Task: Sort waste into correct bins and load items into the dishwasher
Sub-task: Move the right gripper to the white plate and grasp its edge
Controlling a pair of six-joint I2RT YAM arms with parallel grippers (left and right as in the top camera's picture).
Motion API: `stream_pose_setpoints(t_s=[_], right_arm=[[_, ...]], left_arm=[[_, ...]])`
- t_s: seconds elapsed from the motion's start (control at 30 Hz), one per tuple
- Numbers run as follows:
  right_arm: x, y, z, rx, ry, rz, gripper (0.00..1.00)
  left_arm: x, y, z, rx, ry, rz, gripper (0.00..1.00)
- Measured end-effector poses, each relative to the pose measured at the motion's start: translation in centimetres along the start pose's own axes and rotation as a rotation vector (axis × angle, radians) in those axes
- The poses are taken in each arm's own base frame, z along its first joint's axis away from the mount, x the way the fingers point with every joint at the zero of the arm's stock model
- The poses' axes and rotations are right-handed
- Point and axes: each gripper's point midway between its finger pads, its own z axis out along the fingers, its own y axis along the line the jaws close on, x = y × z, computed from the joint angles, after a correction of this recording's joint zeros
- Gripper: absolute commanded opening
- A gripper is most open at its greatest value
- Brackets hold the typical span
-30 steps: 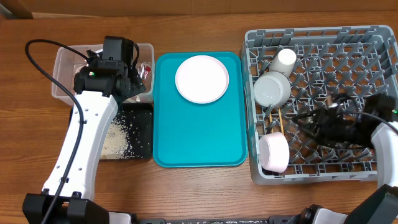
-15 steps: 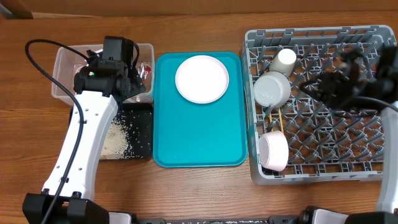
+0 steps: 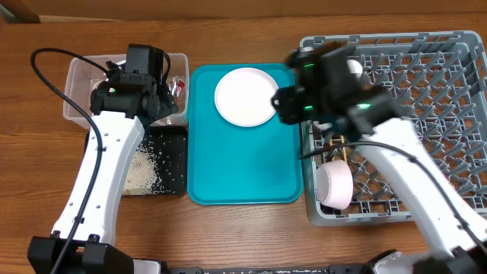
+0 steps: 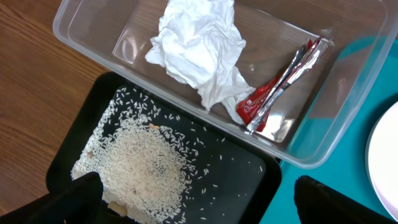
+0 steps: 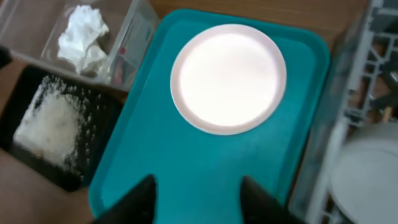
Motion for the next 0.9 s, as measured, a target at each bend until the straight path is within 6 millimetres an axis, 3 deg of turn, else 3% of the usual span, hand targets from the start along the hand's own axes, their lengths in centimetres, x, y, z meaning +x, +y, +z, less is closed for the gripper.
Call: stream_pose_setpoints(t_s=[0.07, 0.13, 0.17, 0.2, 0.27, 0.57, 0.9], right_arm=[[0.1, 0.6, 2.0, 0.027, 0.007, -0.017, 0.10], [-0.2, 0.9, 4.3, 0.044, 0.001, -0.018, 0.09], [-0.3, 0.9, 5.1, 0.051, -0.001, -0.019, 0.14], [-0.3, 0.7, 6.2, 0.060, 0.002, -0.013, 0.26], [-0.3, 0.1, 8.3, 0.080, 0.003, -0.008, 0.33], [0.8, -0.3, 15.0, 0.055, 0.037, -0.005, 0.33], [7.0, 0.3, 21.2, -0.056, 0.237, 0.024, 0.39]], left_arm=[[0.0, 0.0, 0.0, 0.001, 0.000, 0.000, 1.00], [0.0, 0.0, 0.0, 0.000, 0.000, 0.000, 1.00], [0.0, 0.0, 0.0, 0.000, 0.000, 0.000, 1.00], [0.0, 0.0, 0.0, 0.000, 0.000, 0.000, 1.00], [0.0, 0.0, 0.0, 0.000, 0.000, 0.000, 1.00], [0.0, 0.0, 0.0, 0.000, 0.000, 0.000, 1.00], [0.0, 0.0, 0.0, 0.001, 0.000, 0.000, 1.00]])
